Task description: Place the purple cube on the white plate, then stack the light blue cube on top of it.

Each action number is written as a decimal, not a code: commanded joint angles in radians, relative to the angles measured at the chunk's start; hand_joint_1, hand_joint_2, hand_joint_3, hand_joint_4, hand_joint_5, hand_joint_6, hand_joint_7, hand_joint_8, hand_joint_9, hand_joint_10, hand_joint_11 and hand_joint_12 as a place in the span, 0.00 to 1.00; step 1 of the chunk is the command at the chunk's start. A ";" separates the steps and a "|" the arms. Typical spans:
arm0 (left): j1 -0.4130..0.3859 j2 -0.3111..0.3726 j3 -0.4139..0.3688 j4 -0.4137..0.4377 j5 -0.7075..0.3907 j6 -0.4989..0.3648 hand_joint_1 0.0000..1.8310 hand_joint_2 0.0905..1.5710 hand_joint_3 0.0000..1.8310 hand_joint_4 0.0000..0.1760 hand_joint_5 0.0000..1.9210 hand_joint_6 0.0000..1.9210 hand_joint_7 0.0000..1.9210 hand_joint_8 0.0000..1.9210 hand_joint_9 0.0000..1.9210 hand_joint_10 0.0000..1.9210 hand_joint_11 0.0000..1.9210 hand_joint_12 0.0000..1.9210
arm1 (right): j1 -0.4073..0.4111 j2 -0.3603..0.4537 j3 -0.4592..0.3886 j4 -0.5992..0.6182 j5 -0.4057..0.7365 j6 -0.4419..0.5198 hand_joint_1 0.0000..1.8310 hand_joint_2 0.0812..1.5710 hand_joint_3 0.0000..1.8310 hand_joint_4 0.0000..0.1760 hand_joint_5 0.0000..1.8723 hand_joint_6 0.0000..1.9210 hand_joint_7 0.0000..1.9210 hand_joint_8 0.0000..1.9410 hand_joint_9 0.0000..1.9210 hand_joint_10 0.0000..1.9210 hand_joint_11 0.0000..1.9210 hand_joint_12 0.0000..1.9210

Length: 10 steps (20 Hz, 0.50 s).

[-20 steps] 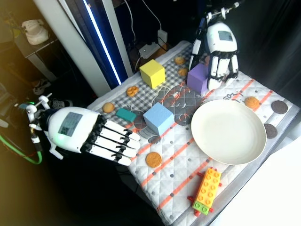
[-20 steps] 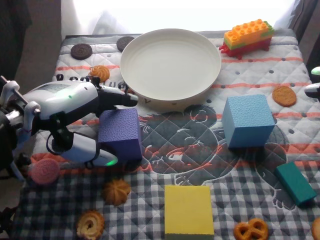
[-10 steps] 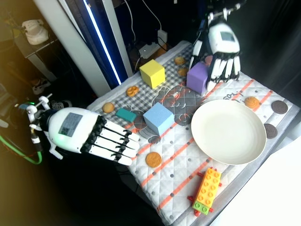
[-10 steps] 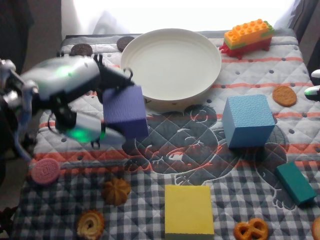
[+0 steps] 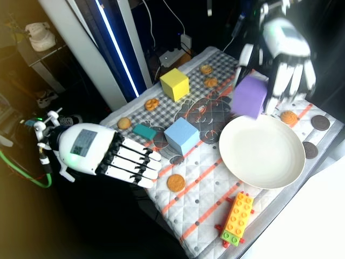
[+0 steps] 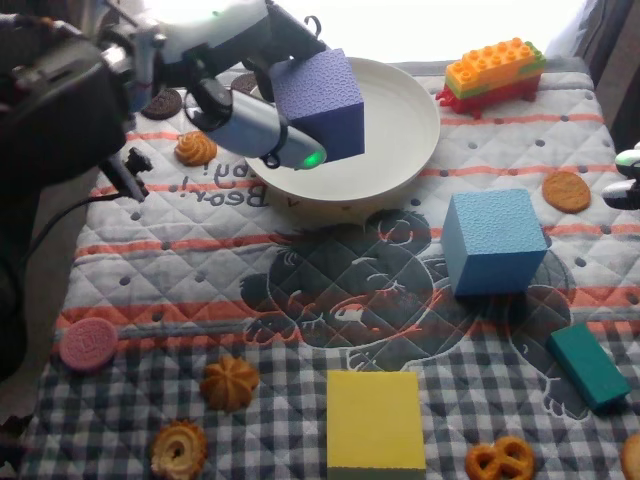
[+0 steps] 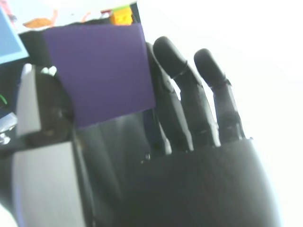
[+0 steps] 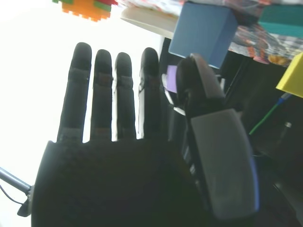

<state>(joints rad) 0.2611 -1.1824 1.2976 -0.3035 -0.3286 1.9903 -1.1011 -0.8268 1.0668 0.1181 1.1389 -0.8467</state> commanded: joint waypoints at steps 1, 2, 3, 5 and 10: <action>-0.032 -0.020 0.030 -0.047 -0.071 0.098 0.47 0.61 0.00 0.11 0.50 0.00 0.60 0.02 0.39 0.49 0.13 0.79 | 0.014 0.002 0.007 0.019 0.118 0.000 0.43 0.84 0.00 0.00 0.31 0.00 0.22 0.00 0.22 0.00 0.23 0.04; -0.040 -0.055 0.059 -0.101 -0.059 0.203 0.45 0.60 0.00 0.25 0.49 0.00 0.59 0.02 0.37 0.47 0.12 0.76 | 0.014 -0.001 0.009 0.018 0.117 0.000 0.43 0.84 0.00 0.00 0.32 0.00 0.22 0.00 0.22 0.01 0.24 0.04; -0.043 -0.087 0.087 -0.148 -0.050 0.275 0.46 0.57 0.00 0.35 0.49 0.00 0.59 0.01 0.36 0.49 0.11 0.77 | 0.014 -0.006 0.012 0.014 0.116 0.000 0.44 0.84 0.00 0.00 0.32 0.00 0.22 0.00 0.23 0.01 0.26 0.05; -0.043 -0.146 0.151 -0.199 -0.027 0.323 0.44 0.56 0.00 0.29 0.48 0.00 0.58 0.01 0.34 0.55 0.12 0.81 | 0.020 -0.015 0.018 0.008 0.116 0.002 0.45 0.84 0.00 0.00 0.33 0.00 0.23 0.00 0.25 0.01 0.28 0.07; -0.036 -0.195 0.239 -0.273 0.020 0.323 0.40 0.53 0.00 0.64 0.41 0.00 0.51 0.00 0.21 0.61 0.02 0.84 | 0.036 -0.034 0.034 -0.011 0.116 0.019 0.40 0.84 0.00 0.11 0.33 0.00 0.23 0.00 0.25 0.00 0.25 0.06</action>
<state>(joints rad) 0.2317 -1.3830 1.5391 -0.5873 -0.2131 2.3131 -1.0767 -0.8608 1.0966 0.0937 1.1370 -0.8318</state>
